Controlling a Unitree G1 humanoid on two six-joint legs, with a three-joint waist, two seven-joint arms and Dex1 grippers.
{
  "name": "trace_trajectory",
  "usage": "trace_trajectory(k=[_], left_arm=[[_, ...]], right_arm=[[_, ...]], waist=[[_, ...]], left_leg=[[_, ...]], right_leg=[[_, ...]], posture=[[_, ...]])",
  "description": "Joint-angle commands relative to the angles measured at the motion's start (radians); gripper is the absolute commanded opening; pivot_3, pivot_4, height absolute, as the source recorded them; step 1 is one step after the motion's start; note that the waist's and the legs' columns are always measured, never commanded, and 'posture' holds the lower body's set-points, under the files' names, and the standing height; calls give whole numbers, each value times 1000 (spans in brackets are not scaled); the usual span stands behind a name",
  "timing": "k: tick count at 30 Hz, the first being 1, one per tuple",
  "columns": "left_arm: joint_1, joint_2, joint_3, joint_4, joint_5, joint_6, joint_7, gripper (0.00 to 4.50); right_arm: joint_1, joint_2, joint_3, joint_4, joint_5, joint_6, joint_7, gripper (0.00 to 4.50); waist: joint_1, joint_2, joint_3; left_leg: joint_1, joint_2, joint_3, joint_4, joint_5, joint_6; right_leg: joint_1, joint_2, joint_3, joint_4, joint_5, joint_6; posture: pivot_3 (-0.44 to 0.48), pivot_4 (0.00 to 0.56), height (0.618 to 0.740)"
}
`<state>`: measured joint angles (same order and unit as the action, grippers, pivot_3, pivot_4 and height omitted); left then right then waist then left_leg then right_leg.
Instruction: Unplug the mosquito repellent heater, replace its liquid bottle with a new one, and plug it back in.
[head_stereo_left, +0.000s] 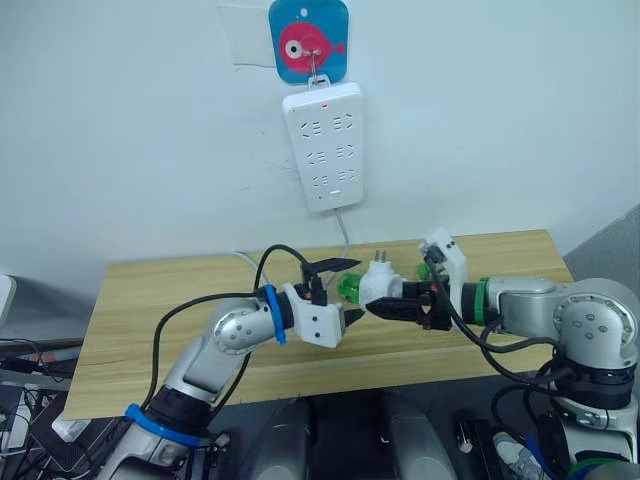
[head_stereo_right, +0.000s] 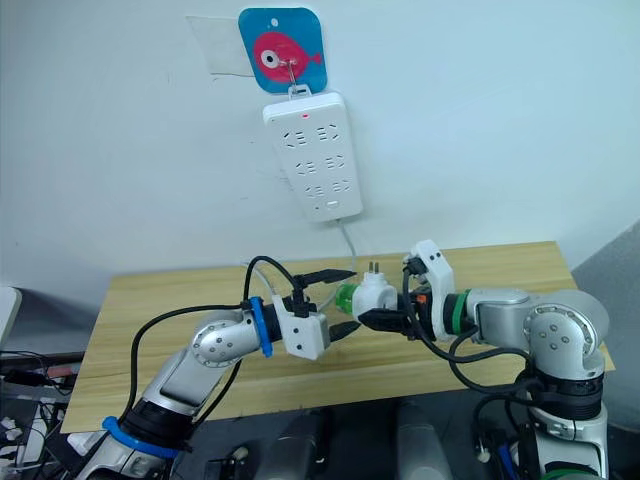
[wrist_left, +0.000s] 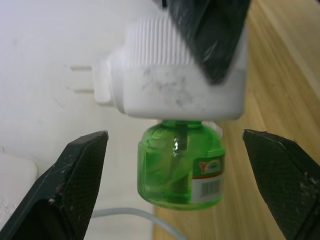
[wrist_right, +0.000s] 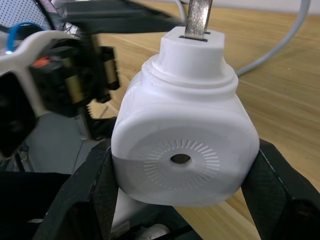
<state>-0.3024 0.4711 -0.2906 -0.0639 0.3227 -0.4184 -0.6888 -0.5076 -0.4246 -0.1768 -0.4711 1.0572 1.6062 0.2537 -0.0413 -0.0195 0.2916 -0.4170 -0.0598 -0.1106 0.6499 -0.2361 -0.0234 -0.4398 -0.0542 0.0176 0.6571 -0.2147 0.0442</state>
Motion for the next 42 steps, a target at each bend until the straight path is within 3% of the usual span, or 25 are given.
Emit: trace_trajectory(k=[1, 5, 9, 10, 14, 16, 19, 22, 26, 42], left_arm=[[-9, -3, -18, -15, 3, 1, 12, 4500], [-8, -1, -26, -12, -14, 4, 8, 3649], [-14, 0, -29, -4, -12, 6, 9, 2318], [-16, 1, -30, -1, -13, 7, 9, 2247], [-14, -4, -22, 11, -30, 36, 10, 2247], [-2, -32, 0, 14, -98, 84, 9, 2247], [17, -82, 27, 8, -245, 147, -16, 2247], [40, -154, 64, -28, -402, 265, -17, 2247], [78, -225, 97, -100, -566, 397, -16, 2247], [93, -263, 104, -188, -643, 524, 17, 2247]], right_arm=[[-2, 0, -20, -43, 64, 8, -40, 2993], [1, 7, -26, -43, 99, 8, -85, 2993], [8, 15, -25, -44, 119, 8, -121, 2993], [9, 19, -26, -45, 122, 8, -129, 2993], [16, 38, -44, -58, 143, 5, -151, 4344], [38, 36, -65, -84, 158, -9, -158, 4500], [100, 19, -83, -158, 151, -75, -159, 4500], [166, 75, -104, -215, 144, -191, -200, 4500], [232, 107, -52, -300, 51, -378, -174, 4500], [260, 208, 169, -304, -175, -633, -270, 4500]], waist=[[-1, 0, 0], [-5, 0, 0], [-7, 0, 0], [-7, 0, 0], [-10, 0, 0], [-10, 0, 0], [-10, 0, 0], [-15, 0, 0], [-19, 0, 0], [-18, 0, -1]], left_leg=[[0, 0, 0, 0, 0, 0], [0, 0, 0, 0, 0, 0], [0, 0, 0, 0, 0, 0], [0, 0, 0, 0, 0, 0], [0, 0, 0, 0, 0, 0], [0, 0, 0, 0, 0, 0], [0, 0, -1, 0, 0, 0], [0, 0, -1, 0, 0, 0], [0, 1, 0, 1, 0, 0], [1, 0, 0, 1, 0, 0]], right_leg=[[0, 0, 0, 0, 0, 0], [0, 0, 0, 0, 0, 0], [0, 0, 0, 0, 0, 0], [0, 0, 0, 0, 0, 0], [0, 0, 0, 1, 0, 0], [0, 0, 0, 1, 0, 0], [0, 0, 0, 0, 0, 0], [0, 0, 0, 0, 0, 0], [0, 1, 0, 2, 0, 0], [0, 1, 0, 1, 0, 0]], posture=[[-74, 266, 740], [-81, 266, 740], [-84, 267, 740], [-84, 267, 740], [-86, 268, 740], [-86, 268, 740], [-89, 270, 740], [-96, 270, 740], [-106, 268, 740], [-114, 250, 740]])
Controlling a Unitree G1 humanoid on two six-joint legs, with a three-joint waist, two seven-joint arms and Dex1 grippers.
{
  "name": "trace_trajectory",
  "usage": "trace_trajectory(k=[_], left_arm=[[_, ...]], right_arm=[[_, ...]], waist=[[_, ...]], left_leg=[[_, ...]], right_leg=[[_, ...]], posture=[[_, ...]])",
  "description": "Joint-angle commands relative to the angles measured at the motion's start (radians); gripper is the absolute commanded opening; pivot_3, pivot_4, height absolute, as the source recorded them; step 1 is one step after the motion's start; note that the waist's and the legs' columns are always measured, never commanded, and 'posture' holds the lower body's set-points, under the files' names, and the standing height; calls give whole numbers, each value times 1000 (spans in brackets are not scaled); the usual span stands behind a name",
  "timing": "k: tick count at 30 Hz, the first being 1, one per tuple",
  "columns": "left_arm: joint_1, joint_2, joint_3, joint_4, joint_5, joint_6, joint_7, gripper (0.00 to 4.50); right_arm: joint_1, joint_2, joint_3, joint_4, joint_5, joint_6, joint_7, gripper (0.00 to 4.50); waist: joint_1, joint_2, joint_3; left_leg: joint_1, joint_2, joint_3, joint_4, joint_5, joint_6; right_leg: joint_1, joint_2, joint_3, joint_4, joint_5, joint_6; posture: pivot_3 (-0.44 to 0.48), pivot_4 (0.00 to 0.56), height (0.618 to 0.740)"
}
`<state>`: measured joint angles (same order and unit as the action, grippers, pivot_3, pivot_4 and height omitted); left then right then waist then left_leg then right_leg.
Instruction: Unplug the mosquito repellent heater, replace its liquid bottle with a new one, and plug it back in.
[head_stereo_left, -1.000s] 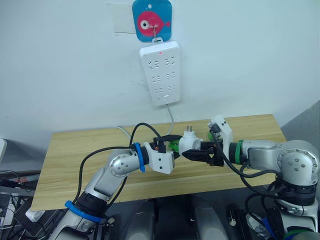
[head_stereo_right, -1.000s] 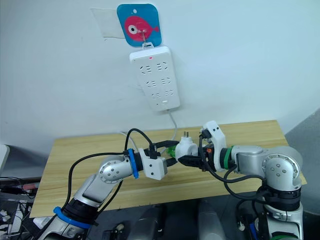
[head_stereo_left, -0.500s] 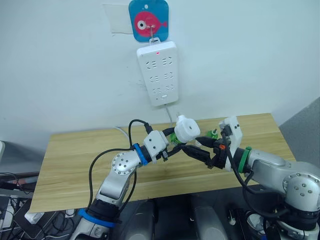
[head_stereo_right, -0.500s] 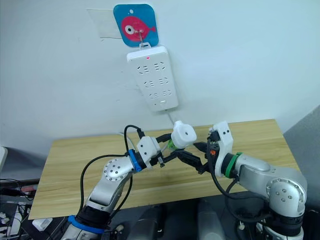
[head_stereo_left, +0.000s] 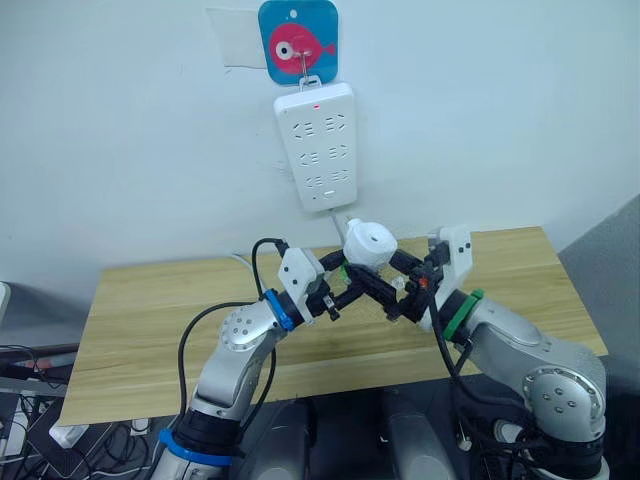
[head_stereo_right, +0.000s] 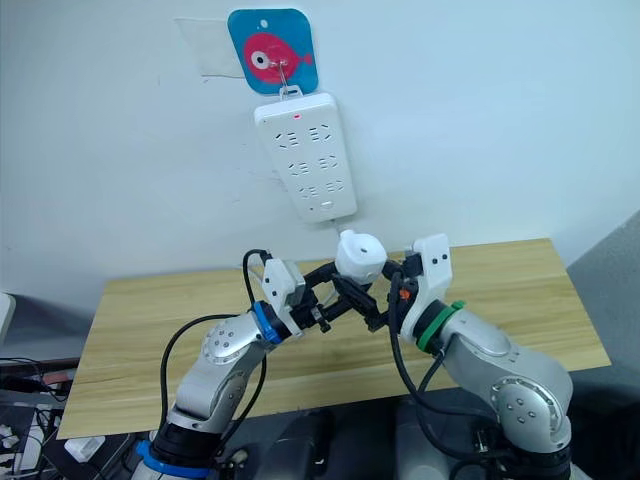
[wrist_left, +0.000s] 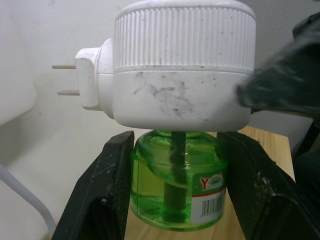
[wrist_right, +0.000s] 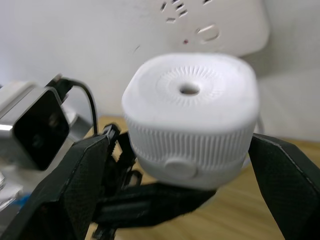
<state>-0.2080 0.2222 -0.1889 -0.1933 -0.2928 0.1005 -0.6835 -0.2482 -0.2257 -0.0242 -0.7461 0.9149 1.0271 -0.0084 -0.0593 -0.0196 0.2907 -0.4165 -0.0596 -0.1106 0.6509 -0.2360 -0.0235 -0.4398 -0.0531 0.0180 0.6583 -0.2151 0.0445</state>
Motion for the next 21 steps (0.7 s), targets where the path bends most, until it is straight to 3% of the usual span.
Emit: trace_trajectory(k=[1, 8, 11, 13, 18, 21], left_arm=[[4, -16, 0, -66, -30, 11, 12, 2247], [25, -31, -19, -104, -31, 34, 25, 2247], [32, -32, -22, -114, -30, 40, 23, 2247], [38, -30, -22, -120, -33, 44, 20, 2247], [53, -19, -25, -136, -38, 57, 12, 2247], [63, -5, -11, -162, -68, 87, 3, 3300]], right_arm=[[3, 13, 22, -30, -41, -63, -7, 4500], [8, 22, 48, -25, -67, -104, 5, 4500], [9, 22, 54, -18, -76, -121, 12, 3907], [7, 19, 59, -13, -80, -128, 21, 3166], [6, 15, 65, -9, -90, -141, 30, 3039], [2, 11, 57, -4, -105, -153, 34, 3039]], waist=[[0, 0, 0], [0, 0, -3], [0, 0, -3], [0, 0, -4], [1, 0, -9], [1, 0, -14]], left_leg=[[0, 0, 0, 0, 0, 0], [0, 0, 0, 0, 0, 0], [0, 0, 0, 0, 0, 0], [0, 0, 0, 0, 0, 0], [0, 0, 0, 0, 0, 0], [0, 0, 0, 0, 0, 0]], right_leg=[[0, 0, 0, 0, 0, 0], [0, 0, 0, 0, 0, 0], [0, 0, 0, 0, 0, 0], [0, 0, 0, 0, 0, 0], [0, 0, 0, 0, 0, 0], [0, 0, 0, 0, 0, 0]], posture=[[-114, 250, 740], [-111, 240, 740], [-108, 237, 740], [-106, 234, 740], [-99, 223, 740], [-98, 220, 740]])
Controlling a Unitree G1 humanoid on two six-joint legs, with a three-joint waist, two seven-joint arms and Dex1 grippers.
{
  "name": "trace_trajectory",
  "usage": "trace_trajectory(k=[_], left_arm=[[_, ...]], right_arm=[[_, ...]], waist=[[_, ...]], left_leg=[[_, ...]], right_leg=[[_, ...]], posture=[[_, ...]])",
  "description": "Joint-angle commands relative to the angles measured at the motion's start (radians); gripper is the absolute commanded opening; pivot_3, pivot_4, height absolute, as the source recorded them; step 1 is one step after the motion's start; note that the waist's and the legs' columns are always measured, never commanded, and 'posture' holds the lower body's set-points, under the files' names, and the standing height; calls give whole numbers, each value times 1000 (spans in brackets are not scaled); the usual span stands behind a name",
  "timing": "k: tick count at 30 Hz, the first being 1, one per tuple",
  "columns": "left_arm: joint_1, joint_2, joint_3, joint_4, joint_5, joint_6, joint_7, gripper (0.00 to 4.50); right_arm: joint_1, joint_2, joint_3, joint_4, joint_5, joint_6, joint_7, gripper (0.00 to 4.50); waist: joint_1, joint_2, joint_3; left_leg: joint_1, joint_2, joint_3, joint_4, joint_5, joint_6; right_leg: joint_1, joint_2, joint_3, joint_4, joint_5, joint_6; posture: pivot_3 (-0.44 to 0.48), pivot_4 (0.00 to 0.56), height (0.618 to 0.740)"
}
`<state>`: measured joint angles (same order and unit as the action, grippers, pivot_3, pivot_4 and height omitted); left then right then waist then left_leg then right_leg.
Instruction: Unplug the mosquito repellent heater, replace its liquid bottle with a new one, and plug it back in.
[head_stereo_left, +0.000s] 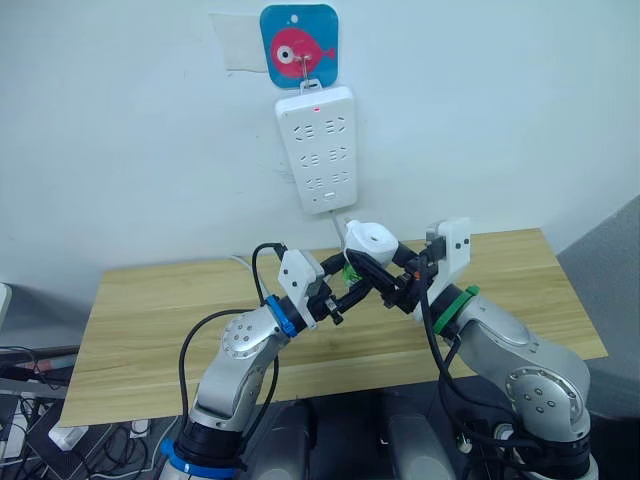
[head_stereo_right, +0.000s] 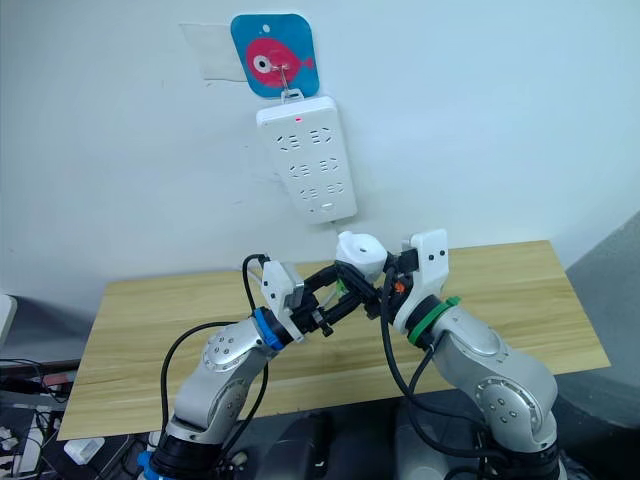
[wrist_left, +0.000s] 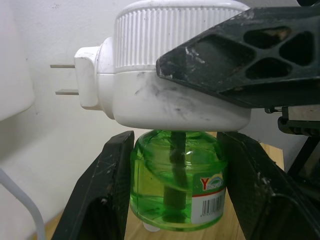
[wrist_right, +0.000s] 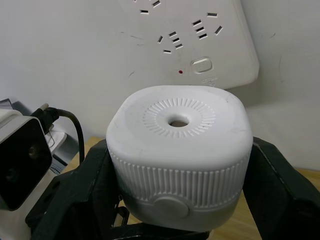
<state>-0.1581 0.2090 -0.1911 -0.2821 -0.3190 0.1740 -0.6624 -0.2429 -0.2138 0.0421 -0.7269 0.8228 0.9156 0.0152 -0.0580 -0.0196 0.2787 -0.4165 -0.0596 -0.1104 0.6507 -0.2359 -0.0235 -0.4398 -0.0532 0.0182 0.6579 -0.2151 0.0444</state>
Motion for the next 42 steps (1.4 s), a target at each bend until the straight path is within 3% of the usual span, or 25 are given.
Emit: trace_trajectory(k=[1, 4, 8, 13, 20, 32, 40, 42], left_arm=[[22, 24, 5, -91, -63, 30, -29, 3629], [46, 74, 40, -136, -119, 72, -58, 4493], [97, 214, 144, -215, -224, 150, -119, 4500], [7, 346, 296, -111, -299, 175, -187, 4500], [-247, 306, 297, 222, -151, -3, -174, 4500], [-567, 193, 224, 699, -23, -226, -289, 4500], [-618, 191, 229, 782, -47, -202, -431, 4500], [-624, 191, 237, 782, -56, -189, -444, 4103]], right_arm=[[-6, -8, -8, -16, -33, -55, 19, 3039], [-11, -34, 6, -2, -87, -90, 50, 3039], [-3, -39, 12, 14, -140, -132, 67, 3039], [-7, -73, 24, 25, -178, -168, 132, 3039], [-6, -109, 36, 4, -173, -204, 234, 3039], [-44, -85, 29, 19, -178, -190, 217, 3039], [-42, -86, 22, 18, -205, -188, 188, 3039], [-43, -84, 22, 20, -214, -189, 186, 3039]], waist=[[0, 0, -3], [0, 1, -13], [0, 2, -18], [9, 2, -26], [21, 0, -38], [18, 0, -38], [7, 0, -38], [4, 0, -38]], left_leg=[[0, 0, 0, 0, 0, 0], [0, 0, 0, -1, 0, 0], [1, 1, 0, -2, 0, 0], [1, 0, 0, -1, 0, 0], [2, -1, 0, -1, 0, 0], [1, -1, 0, -1, 0, 0], [1, -1, 0, -1, 0, 0], [1, -1, 0, -1, 0, 0]], right_leg=[[0, 0, 0, 0, 0, 0], [0, 0, 0, 0, 0, 0], [0, 0, 1, 0, -1, -1], [0, 1, 0, 0, -1, -1], [1, 2, -1, -1, -1, -1], [0, 1, 0, -1, -1, -1], [0, 1, -1, 0, -1, -1], [0, 1, -1, 0, -1, -1]], posture=[[-89, 210, 740], [-85, 208, 740], [-77, 197, 740], [-74, 186, 740], [-65, 198, 740], [-91, 211, 740], [-112, 214, 740], [-118, 214, 740]])
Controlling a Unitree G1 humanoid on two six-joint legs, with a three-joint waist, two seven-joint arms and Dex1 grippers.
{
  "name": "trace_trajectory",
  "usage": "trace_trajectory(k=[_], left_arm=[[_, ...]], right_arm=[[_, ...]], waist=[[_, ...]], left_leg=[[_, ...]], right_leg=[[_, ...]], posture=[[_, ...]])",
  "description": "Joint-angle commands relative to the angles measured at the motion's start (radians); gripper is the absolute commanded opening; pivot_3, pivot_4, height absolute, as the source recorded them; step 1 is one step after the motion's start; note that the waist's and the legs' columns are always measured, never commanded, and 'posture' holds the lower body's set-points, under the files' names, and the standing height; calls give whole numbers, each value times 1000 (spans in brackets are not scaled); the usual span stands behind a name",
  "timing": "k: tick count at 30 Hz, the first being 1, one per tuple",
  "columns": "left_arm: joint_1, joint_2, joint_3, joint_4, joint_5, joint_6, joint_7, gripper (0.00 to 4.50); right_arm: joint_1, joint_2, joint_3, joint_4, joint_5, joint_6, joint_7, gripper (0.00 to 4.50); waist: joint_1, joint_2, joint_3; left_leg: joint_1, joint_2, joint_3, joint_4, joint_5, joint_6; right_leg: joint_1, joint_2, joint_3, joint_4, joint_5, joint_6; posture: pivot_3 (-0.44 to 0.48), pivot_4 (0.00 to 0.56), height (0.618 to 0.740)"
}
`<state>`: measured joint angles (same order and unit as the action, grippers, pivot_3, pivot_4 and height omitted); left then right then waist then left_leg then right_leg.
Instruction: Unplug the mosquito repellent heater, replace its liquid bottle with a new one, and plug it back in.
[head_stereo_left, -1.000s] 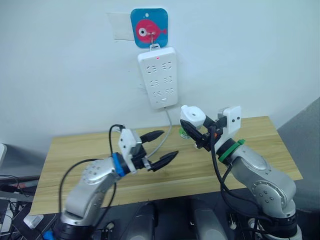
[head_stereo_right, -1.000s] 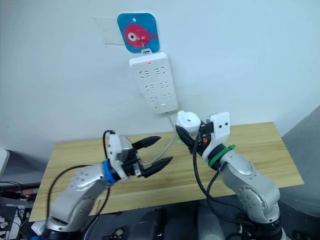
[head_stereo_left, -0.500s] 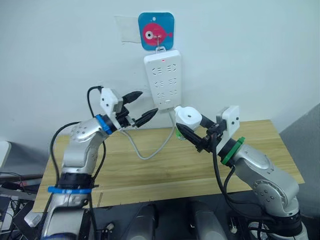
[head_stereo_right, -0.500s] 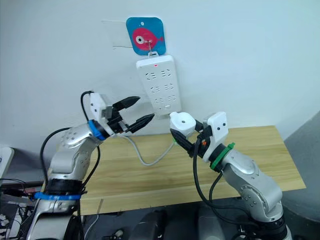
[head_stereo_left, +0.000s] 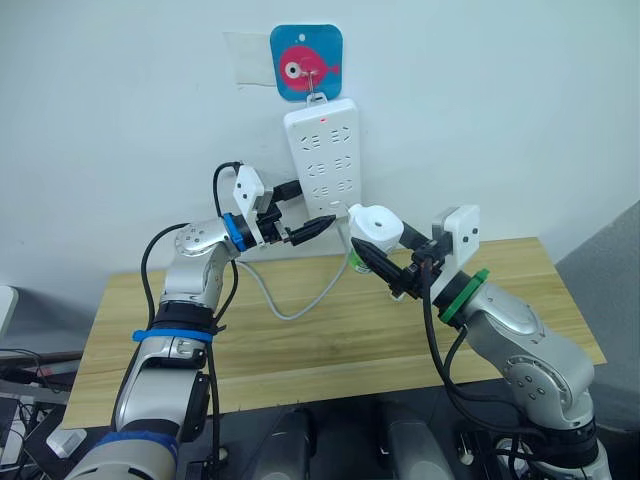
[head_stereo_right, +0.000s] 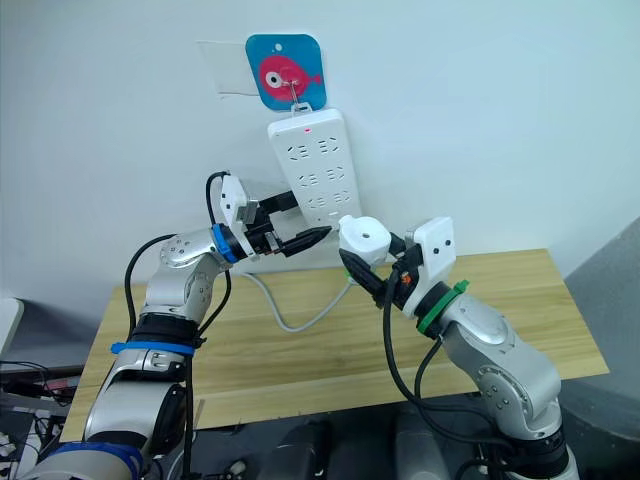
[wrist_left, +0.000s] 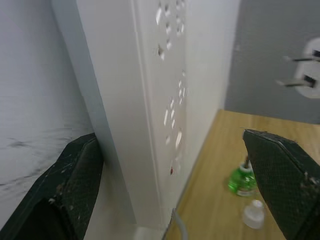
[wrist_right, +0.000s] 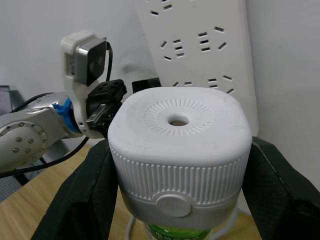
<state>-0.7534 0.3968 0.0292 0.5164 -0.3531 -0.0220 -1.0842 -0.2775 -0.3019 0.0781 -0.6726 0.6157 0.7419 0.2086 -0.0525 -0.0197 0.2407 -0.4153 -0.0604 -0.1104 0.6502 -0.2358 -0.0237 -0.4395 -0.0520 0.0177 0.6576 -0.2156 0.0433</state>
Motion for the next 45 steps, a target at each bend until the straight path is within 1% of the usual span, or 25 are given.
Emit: trace_trajectory(k=[1, 8, 9, 21, 35, 45], left_arm=[[-34, 2, 21, -14, -27, 15, -26, 3914], [-65, -15, 33, 4, -32, 34, -33, 1621], [-69, -18, 36, 9, -32, 32, -30, 1358], [-52, -25, 42, -23, -42, 72, -30, 1327], [-52, -22, 40, -25, -42, 78, -39, 1327], [-44, -19, 36, -42, -43, 85, -44, 1327]], right_arm=[[-12, 5, -13, -31, -13, -16, -10, 3039], [-62, 26, 6, -7, -49, -7, -26, 3039], [-72, 31, 8, -5, -54, -5, -28, 3039], [-129, 93, 39, 58, -150, -5, -76, 3039], [-132, 79, 40, 83, -229, -28, -44, 3039], [-149, 108, 47, 114, -266, -51, -26, 3039]], waist=[[-2, 0, 0], [-5, 0, 0], [-5, 0, 0], [-5, 0, 0], [-5, 0, 0], [-6, 0, 0]], left_leg=[[0, 0, 0, 0, 0, 0], [0, 0, 0, 0, 0, 0], [0, 0, 0, 0, 0, 0], [0, 0, 0, 0, 0, 0], [0, 0, 0, 0, 0, 0], [0, 0, -1, 0, 0, 0]], right_leg=[[0, 0, 0, 0, 0, 0], [0, 0, 0, 0, 0, 0], [0, 0, 0, 0, 0, 0], [-1, 0, 0, 0, 0, 0], [-1, 0, 0, 0, 0, 0], [-1, 0, 0, 0, 0, 0]], posture=[[-118, 214, 740], [-122, 215, 740], [-123, 217, 740], [-114, 226, 740], [-118, 234, 740], [-110, 241, 740]])
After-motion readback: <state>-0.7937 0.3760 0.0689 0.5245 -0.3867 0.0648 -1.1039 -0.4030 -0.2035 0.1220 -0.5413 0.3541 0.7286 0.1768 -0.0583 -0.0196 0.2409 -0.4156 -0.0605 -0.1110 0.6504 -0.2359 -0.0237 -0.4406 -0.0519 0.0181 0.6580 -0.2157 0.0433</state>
